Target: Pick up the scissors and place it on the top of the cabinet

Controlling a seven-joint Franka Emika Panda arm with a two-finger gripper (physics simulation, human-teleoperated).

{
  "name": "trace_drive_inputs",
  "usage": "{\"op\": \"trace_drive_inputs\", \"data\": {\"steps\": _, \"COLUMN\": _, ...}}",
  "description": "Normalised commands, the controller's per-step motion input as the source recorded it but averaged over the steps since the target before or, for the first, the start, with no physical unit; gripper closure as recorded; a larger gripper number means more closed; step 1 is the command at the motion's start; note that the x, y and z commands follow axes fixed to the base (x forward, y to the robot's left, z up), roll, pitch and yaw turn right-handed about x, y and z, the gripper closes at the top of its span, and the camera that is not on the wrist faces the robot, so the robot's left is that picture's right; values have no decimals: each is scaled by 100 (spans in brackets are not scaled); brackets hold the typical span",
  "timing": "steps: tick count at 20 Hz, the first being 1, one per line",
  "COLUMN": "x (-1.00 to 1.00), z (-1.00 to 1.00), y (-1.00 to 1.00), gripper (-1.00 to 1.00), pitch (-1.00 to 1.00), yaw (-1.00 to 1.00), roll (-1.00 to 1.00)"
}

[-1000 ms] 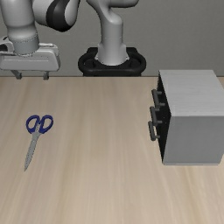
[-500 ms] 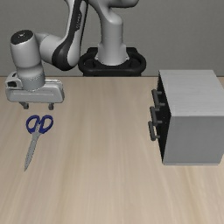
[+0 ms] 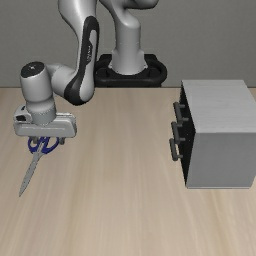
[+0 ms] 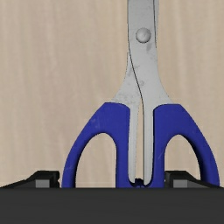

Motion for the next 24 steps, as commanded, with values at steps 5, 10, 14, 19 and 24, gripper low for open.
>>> {"op": "trace_drive_inputs", "data": {"steps": 5, "x": 0, "z": 0, "y": 0, "gripper": 100, "pitch": 0, "yaw": 0, "roll": 0}}
{"op": "trace_drive_inputs", "data": {"steps": 10, "x": 0, "z": 0, "y": 0, "gripper": 100, "pitch": 0, "yaw": 0, "roll": 0}}
{"op": "trace_drive_inputs", "data": {"steps": 14, "x": 0, "z": 75, "y": 0, "gripper": 100, "pitch": 0, "yaw": 0, "roll": 0}}
{"op": "trace_drive_inputs", "data": {"steps": 19, "x": 0, "z": 100, "y": 0, "gripper": 100, "pitch": 0, "yaw": 0, "roll": 0}}
{"op": "trace_drive_inputs", "data": {"steps": 24, "x": 0, "z": 100, "y": 0, "gripper": 100, "pitch": 0, "yaw": 0, "roll": 0}}
